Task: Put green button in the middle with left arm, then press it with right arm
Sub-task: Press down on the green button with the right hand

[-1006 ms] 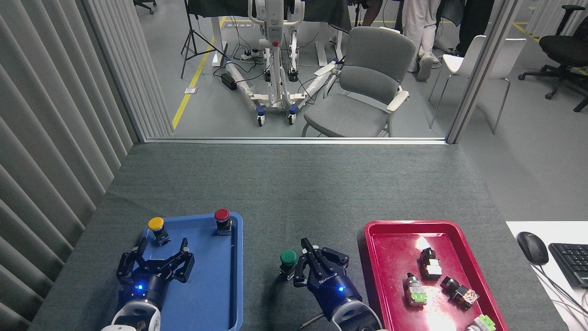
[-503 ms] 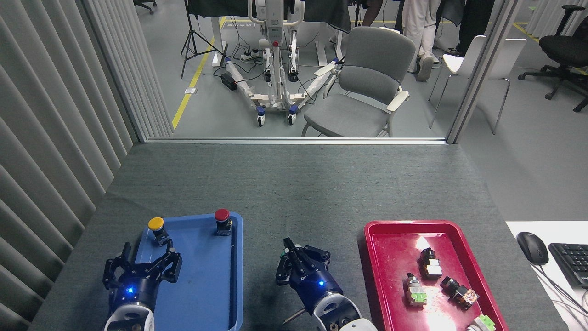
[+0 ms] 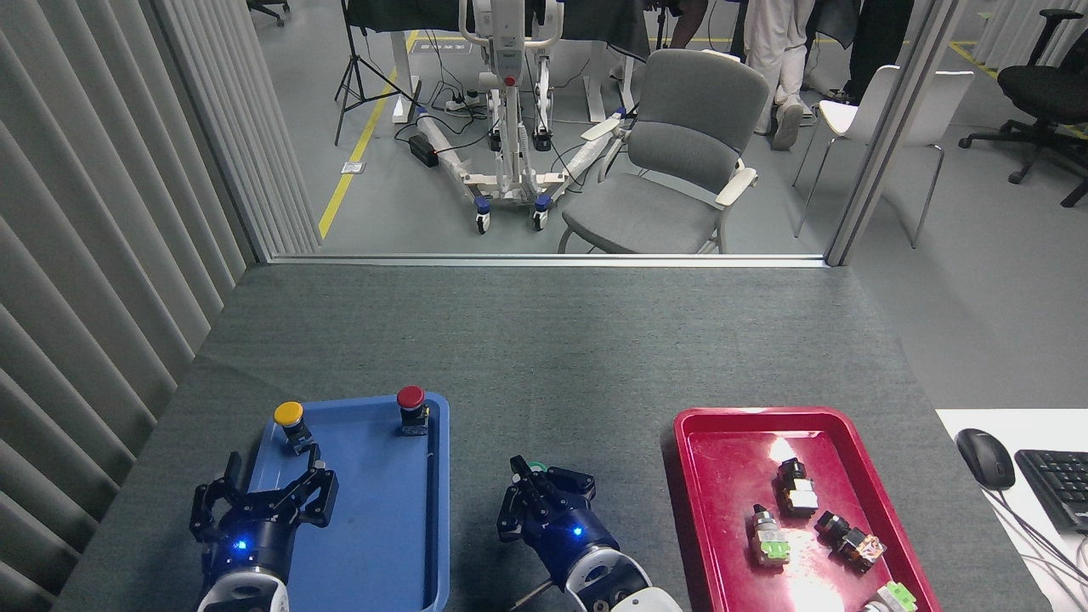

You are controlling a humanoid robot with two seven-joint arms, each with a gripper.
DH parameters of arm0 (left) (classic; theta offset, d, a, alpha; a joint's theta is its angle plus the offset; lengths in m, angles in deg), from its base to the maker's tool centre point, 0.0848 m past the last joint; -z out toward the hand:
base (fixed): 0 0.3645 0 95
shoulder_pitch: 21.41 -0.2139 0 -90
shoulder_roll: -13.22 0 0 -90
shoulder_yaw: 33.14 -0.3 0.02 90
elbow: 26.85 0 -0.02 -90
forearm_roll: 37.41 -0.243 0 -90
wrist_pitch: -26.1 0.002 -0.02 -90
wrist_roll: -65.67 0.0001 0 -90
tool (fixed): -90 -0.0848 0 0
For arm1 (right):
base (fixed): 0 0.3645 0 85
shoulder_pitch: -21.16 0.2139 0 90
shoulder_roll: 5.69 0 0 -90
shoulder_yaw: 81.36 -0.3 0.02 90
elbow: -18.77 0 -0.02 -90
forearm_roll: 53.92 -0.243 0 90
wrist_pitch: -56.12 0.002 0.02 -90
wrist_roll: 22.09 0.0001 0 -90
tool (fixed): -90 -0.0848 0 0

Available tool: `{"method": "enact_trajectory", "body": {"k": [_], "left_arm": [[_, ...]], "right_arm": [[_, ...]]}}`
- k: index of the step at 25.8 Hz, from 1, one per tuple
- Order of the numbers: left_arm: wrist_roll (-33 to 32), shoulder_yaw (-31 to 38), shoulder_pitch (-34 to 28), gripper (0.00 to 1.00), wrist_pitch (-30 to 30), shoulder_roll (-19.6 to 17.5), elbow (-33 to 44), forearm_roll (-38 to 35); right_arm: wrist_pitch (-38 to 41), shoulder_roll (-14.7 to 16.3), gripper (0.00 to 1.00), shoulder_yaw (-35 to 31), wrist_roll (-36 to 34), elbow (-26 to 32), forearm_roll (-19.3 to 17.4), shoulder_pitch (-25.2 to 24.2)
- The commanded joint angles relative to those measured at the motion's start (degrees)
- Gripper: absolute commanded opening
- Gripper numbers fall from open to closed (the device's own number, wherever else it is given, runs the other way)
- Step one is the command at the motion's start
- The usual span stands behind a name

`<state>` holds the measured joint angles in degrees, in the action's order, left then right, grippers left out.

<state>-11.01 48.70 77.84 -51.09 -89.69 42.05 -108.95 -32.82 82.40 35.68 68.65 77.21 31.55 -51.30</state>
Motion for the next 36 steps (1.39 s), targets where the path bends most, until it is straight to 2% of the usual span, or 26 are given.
{"method": "enact_trajectory", "body": {"k": [1, 13, 18, 23, 24, 26, 28, 36], "left_arm": [[-0.1, 0.5, 0.0, 1.00, -0.1, 0.1, -0.1, 0.1], [0.0, 1.7, 0.0, 1.00, -0.2, 1.2, -0.4, 0.1], [0.1, 1.9, 0.0, 1.00, -0.2, 1.5, -0.4, 0.2], [0.1, 1.9, 0.0, 1.00, -0.1, 1.6, -0.4, 0.3], [0.1, 2.0, 0.0, 1.00, -0.2, 1.6, -0.4, 0.3], [0.1, 2.2, 0.0, 1.00, -0.3, 1.6, -0.4, 0.3], [0.1, 2.2, 0.0, 1.00, -0.4, 1.6, -0.4, 0.3], [0.2, 2.3, 0.3, 1.00, -0.8, 1.6, -0.1, 0.5]], "right_arm": [[-0.1, 0.0, 0.00, 0.0, 0.0, -0.9, -0.3, -0.4], [-0.5, -0.1, 0.00, -0.1, -0.6, -1.1, -0.6, -0.8], [-0.7, -0.9, 0.10, -0.4, -0.8, 0.6, -3.4, -0.8], [-4.2, -0.9, 0.36, -0.8, -1.9, 2.1, -3.5, -0.9], [-5.7, -1.0, 0.45, -0.7, -2.3, 2.3, -3.5, -0.9], [-9.7, -1.0, 0.69, -0.8, -3.4, 2.4, -3.5, -1.0], [-14.7, -1.1, 0.98, -0.8, -4.6, 2.4, -3.5, -1.0], [-17.4, -0.3, 0.99, -1.5, -5.6, 4.3, -3.5, -1.3]]}}
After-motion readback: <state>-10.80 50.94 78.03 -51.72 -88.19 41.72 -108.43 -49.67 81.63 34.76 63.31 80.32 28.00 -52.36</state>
